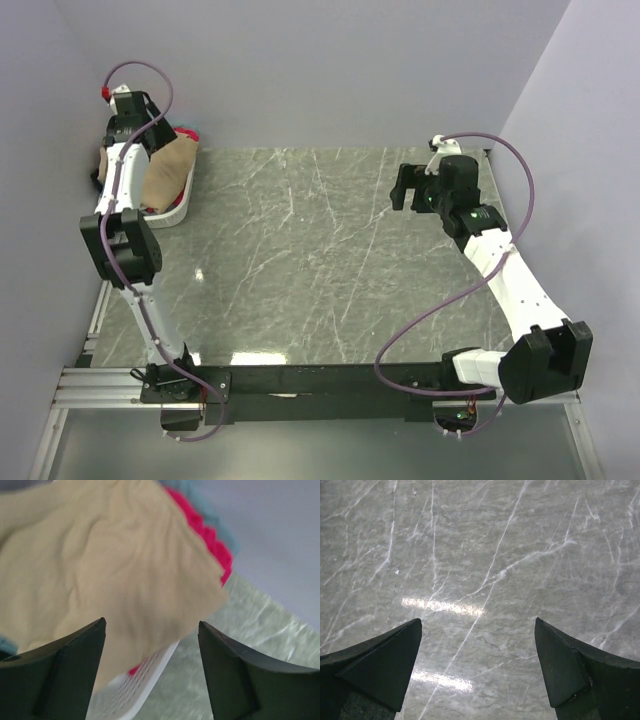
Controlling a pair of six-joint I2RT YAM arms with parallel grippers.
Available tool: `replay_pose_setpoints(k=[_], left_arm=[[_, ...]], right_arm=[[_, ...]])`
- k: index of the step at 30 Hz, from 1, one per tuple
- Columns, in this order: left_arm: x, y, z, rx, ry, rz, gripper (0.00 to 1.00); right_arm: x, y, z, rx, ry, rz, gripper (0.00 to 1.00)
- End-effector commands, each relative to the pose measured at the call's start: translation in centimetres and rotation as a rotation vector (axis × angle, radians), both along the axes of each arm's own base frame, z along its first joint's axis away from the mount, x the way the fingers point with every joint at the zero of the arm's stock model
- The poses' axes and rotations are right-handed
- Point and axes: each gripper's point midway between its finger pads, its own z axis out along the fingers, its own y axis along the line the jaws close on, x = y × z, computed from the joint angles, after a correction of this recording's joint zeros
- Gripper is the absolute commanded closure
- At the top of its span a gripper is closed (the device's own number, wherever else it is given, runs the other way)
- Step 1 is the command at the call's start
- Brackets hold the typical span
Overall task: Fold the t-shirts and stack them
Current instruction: Grab the tshirt from the pile
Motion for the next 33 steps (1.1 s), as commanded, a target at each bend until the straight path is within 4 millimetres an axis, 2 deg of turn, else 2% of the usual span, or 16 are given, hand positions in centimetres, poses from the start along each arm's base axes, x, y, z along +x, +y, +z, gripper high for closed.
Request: replay_pose_setpoints(k=[1, 6, 8, 10, 13, 14, 15, 17, 18, 21, 24, 27, 28, 31, 32, 33], left_arm=[[3.7, -1.2, -0.2, -0.047, -0.056, -0.074, 0.24], [5.2, -1.9, -3.2, -0.104, -0.039, -0.103, 0.22], [5.4, -1.9, -5.0, -0.113, -0.011, -0.1, 0.31], [5.6, -1.8, -6.4, -0.116, 0.008, -0.094, 0.28], [5.7, -1.8, -7.8, -0.11, 0.035, -0.089, 0.37], [5.7, -1.7, -8.2, -0.104, 0.042, -0.082, 0.46], [5.6, -1.6, -8.5, -0.103, 0.048, -0.072, 0.66], [5.6, -1.6, -9.2, -0.105, 0.058, -0.067, 0.84], [5.6, -1.4, -9.3, -0.103, 0.062, -0.054, 0.99], [5.5, -1.9, -8.1, -0.107, 0.044, -0.065, 0.99], [5.4, -3.1, -3.3, -0.065, -0.023, -0.1, 0.99], [4.5, -4.6, 4.0, -0.005, -0.125, -0.132, 0.99], [3.6, -5.1, 7.7, 0.005, -0.187, -0.142, 0.99], [1.1, -6.1, 14.9, 0.004, -0.304, -0.168, 0.99], [0.4, -6.7, 17.1, -0.001, -0.345, -0.197, 0.99], [-0.5, -7.3, 18.1, -0.012, -0.349, -0.221, 0.99]], right_arm=[[1.3, 1.0, 0.3, 0.004, -0.024, 0.044, 0.0], [1.7, 1.1, -0.6, -0.012, 0.013, 0.05, 0.0], [1.8, 1.1, -0.9, -0.015, 0.023, 0.05, 0.0], [1.8, 1.3, -0.9, -0.007, 0.022, 0.057, 0.0], [1.6, 1.7, -0.8, 0.01, 0.022, 0.078, 0.0], [1.6, 1.8, -0.8, 0.014, 0.022, 0.083, 0.0], [1.5, 1.9, -0.6, 0.021, 0.019, 0.087, 0.0], [1.5, 1.9, -0.7, 0.016, 0.021, 0.086, 0.0], [1.5, 1.8, -0.5, 0.015, 0.016, 0.083, 0.0], [1.4, 1.6, -0.6, 0.011, 0.018, 0.075, 0.0], [1.5, 1.8, -0.9, 0.016, 0.022, 0.082, 0.0], [1.5, 2.2, -1.1, 0.023, 0.035, 0.096, 0.0], [1.5, 2.1, -1.0, 0.025, 0.035, 0.094, 0.0], [1.3, 2.2, -1.3, 0.03, 0.044, 0.101, 0.0], [1.3, 2.2, -1.3, 0.032, 0.046, 0.103, 0.0], [1.2, 2.3, -1.2, 0.033, 0.045, 0.107, 0.0]])
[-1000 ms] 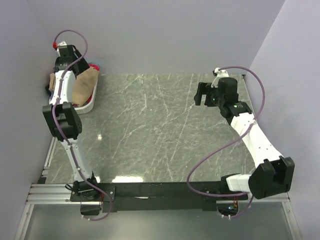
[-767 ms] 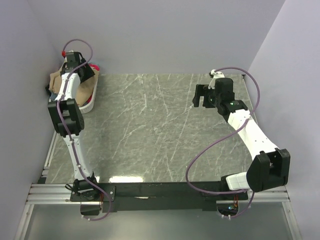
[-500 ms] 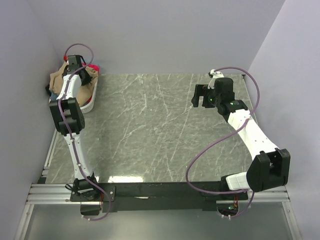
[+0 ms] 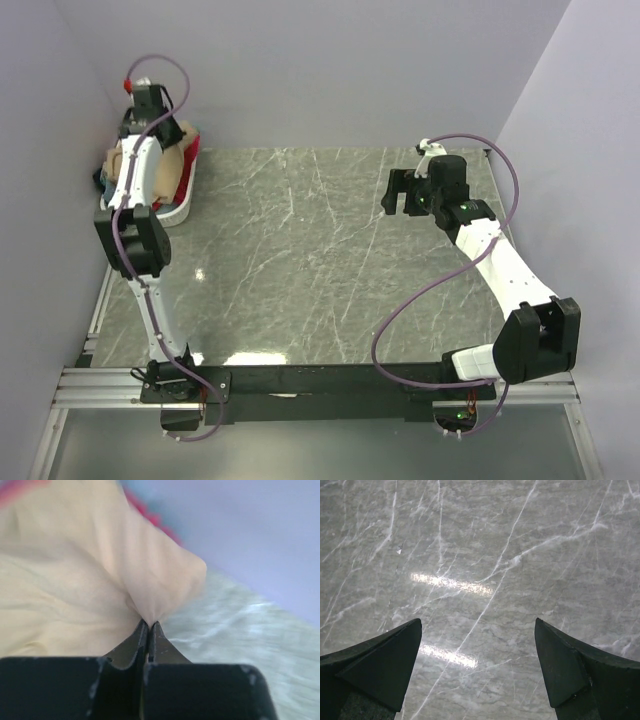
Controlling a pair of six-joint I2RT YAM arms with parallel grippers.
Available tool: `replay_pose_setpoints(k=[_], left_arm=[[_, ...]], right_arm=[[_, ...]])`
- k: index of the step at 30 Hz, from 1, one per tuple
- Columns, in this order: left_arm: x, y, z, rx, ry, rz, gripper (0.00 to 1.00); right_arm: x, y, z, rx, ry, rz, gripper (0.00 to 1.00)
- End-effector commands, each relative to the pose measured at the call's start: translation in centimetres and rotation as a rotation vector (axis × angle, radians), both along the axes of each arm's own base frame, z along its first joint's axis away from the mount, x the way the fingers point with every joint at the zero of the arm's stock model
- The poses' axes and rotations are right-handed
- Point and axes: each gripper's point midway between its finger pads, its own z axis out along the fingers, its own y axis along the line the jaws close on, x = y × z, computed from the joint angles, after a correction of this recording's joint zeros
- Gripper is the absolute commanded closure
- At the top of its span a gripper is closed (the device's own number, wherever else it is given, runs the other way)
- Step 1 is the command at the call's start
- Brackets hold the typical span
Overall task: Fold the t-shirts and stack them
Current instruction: Grab the tshirt from the pile, then move the tshirt to the center of the board
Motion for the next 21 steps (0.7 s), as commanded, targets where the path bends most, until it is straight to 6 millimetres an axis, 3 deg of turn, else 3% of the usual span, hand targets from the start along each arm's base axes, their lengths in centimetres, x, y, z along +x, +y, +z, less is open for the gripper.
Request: replay_pose_setpoints(k=[1, 4, 7, 9, 10, 11, 12, 13, 14, 15, 16, 17, 18, 19, 20, 21], left_arm=[[-5.0, -3.5, 22.4, 0.017, -0.425, -0.113, 0.99], [-7.7, -6.6, 24.9, -0.044, -0.466, -0.267, 0.99], [-10.9, -11.7, 26.9, -0.146, -0.513, -0.52, 0.99], [-13.1, -16.3, 27.4, -0.213, -0.51, -0.697, 0.99], [-13.9, -17.9, 26.6, -0.229, -0.477, -0.74, 0.99], [-15.0, -21.6, 26.1, -0.235, -0.459, -0.839, 0.99], [-16.3, -23.7, 25.7, -0.252, -0.442, -0.915, 0.99], [-16.8, -25.4, 23.5, -0.278, -0.385, -0.963, 0.99], [-18.1, -28.5, 22.3, -0.301, -0.357, -1.034, 0.99], [-19.0, -29.7, 21.2, -0.3, -0.335, -1.054, 0.99], [-19.4, -30.7, 16.7, -0.311, -0.233, -1.051, 0.99], [-20.5, -33.0, 15.0, -0.314, -0.207, -1.082, 0.99], [-21.3, -33.7, 13.2, -0.309, -0.171, -1.085, 0.99], [-22.4, -34.2, 8.6, -0.311, -0.065, -1.079, 0.99], [-24.0, -35.8, 6.9, -0.304, -0.03, -1.113, 0.99], [-24.9, -36.1, 5.1, -0.29, 0.013, -1.1, 0.98]], right_arm=[[0.5, 0.7, 2.4, 0.028, -0.059, 0.023, 0.0], [0.2, 1.0, 2.7, 0.039, -0.067, 0.035, 0.0], [0.0, 1.0, 2.9, 0.05, -0.07, 0.035, 0.0], [-0.2, 0.9, 3.2, 0.057, -0.077, 0.026, 0.0], [-0.3, 0.6, 3.3, 0.054, -0.083, 0.008, 0.0], [-0.4, 0.5, 3.4, 0.058, -0.084, -0.006, 0.0], [-0.7, 0.3, 4.2, 0.061, -0.102, -0.014, 0.0], [-0.8, 0.2, 4.5, 0.067, -0.106, -0.021, 0.0], [-1.3, -0.2, 5.3, 0.068, -0.124, -0.039, 0.0], [-1.5, -0.5, 5.9, 0.072, -0.136, -0.057, 0.0], [-1.8, -0.8, 6.4, 0.075, -0.152, -0.079, 0.0], [-2.4, -1.3, 7.8, 0.09, -0.192, -0.105, 0.0], [-2.9, -1.5, 8.3, 0.096, -0.21, -0.114, 0.0], [-3.3, -1.6, 9.1, 0.104, -0.232, -0.118, 0.0], [-4.1, -1.9, 10.4, 0.113, -0.268, -0.128, 0.0], [-4.5, -2.3, 11.2, 0.116, -0.287, -0.14, 0.0]])
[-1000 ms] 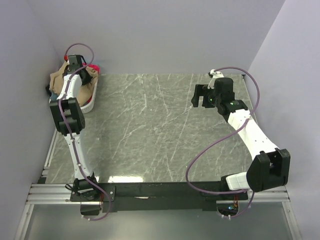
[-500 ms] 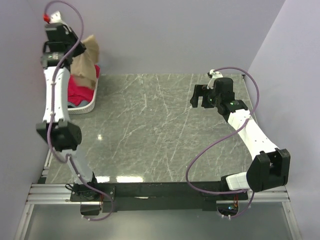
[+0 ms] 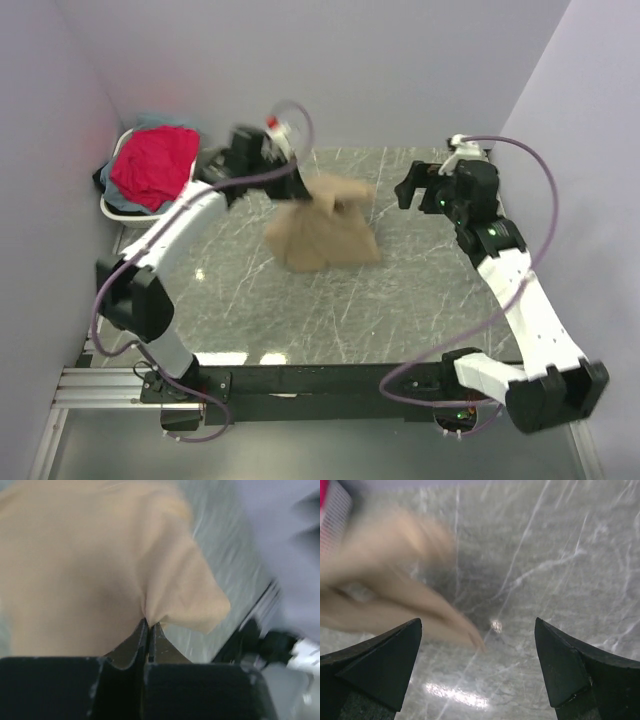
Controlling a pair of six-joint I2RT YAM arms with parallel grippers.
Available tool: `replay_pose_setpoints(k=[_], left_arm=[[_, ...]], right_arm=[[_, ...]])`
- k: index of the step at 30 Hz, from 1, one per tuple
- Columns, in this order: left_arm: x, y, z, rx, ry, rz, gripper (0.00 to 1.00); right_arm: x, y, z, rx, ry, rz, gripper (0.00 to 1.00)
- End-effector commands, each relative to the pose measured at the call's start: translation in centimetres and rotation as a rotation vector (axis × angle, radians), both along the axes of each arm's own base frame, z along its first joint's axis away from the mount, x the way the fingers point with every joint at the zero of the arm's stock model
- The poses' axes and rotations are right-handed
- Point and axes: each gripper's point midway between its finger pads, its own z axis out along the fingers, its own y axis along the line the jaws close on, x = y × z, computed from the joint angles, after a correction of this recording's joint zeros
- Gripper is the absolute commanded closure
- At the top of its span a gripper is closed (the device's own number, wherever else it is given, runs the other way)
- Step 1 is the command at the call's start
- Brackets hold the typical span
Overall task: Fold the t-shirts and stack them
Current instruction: Move the tshirt to the center of the board, then flatten the tshirt out
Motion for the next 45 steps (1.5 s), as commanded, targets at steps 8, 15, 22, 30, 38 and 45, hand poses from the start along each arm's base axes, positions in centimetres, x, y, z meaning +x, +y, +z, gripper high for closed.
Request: replay_pose_setpoints(k=[8, 15, 22, 30, 38, 45], left_arm=[[-6.3, 0.7, -11.7, 0.213, 0.105, 0.192, 0.07], [-4.9, 6.6, -9.2, 0.312, -0.004, 0.491, 0.04], [-5.4, 6.3, -11.1, 0.299, 0.036, 0.479, 0.05], [-6.2, 5.1, -14.2, 0.283, 0.108, 0.423, 0.09], [-6.2, 4.8, -15.0, 0.296, 0.13, 0.403, 0.13], [-6.2, 4.8, -16.2, 0.328, 0.158, 0.401, 0.15]], right_arm=[[-3.9, 0.2, 5.3, 0.073, -0.11, 0.03, 0.0], [-3.6, 2.8, -3.3, 0.117, 0.133, 0.119, 0.0], [-3.7, 5.1, -12.6, 0.18, 0.378, 0.194, 0.06], [-6.7, 5.2, -17.4, 0.225, 0.521, 0.171, 0.11], [-8.3, 6.2, -20.3, 0.293, 0.624, 0.2, 0.26], [-8.2, 6.4, -21.7, 0.28, 0.669, 0.209, 0.27]])
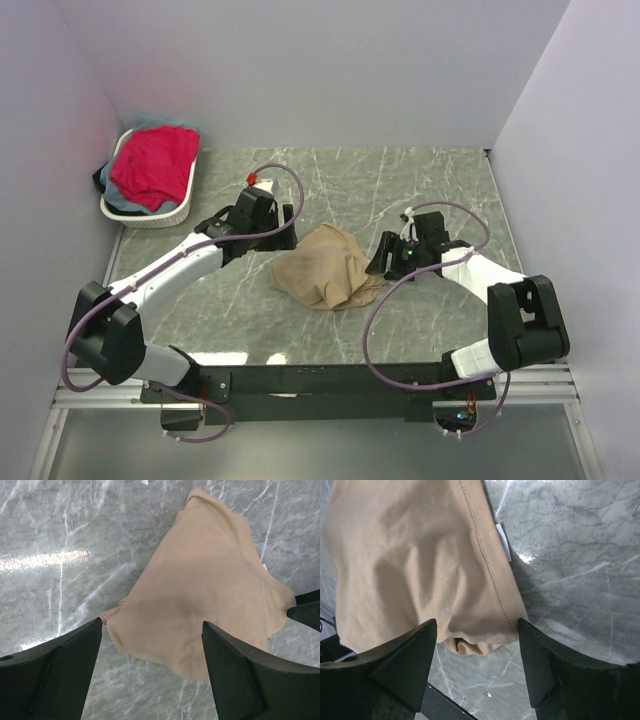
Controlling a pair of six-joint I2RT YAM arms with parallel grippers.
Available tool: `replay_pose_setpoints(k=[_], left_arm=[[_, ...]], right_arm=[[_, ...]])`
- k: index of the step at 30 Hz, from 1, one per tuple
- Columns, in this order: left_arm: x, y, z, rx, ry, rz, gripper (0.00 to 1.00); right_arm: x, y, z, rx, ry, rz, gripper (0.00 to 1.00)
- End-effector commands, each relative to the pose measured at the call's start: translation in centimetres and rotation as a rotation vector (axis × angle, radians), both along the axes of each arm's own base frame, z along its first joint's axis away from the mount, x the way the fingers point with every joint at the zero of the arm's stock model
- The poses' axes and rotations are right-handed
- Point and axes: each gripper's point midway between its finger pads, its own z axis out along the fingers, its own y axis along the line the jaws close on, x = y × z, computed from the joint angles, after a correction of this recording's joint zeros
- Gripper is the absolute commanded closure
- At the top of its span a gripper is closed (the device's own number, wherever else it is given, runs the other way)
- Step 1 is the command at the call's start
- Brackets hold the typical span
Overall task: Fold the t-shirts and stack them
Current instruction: Flatten the tshirt out
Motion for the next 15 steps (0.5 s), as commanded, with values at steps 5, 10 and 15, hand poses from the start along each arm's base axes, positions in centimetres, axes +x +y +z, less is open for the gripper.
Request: replay_pose_setpoints(k=[5, 10, 15], left_arm=[[0.4, -0.6, 0.0, -0.019, 0.001, 0.0, 0.16], [0.6, -0.4, 0.2, -0.01, -0.003, 0.015, 0.19], [1.0, 0.8, 0.9, 0.022, -0.02, 0.076, 0.3]], right_arm=[[0.7, 1.3, 0.2, 0.013, -0.026, 0.06, 0.82], [1.1, 4.8, 3.8, 0.057, -0.125, 0.211, 1.0], [2.7, 7.6, 14.5, 0.089, -0.413, 0.261, 1.0]])
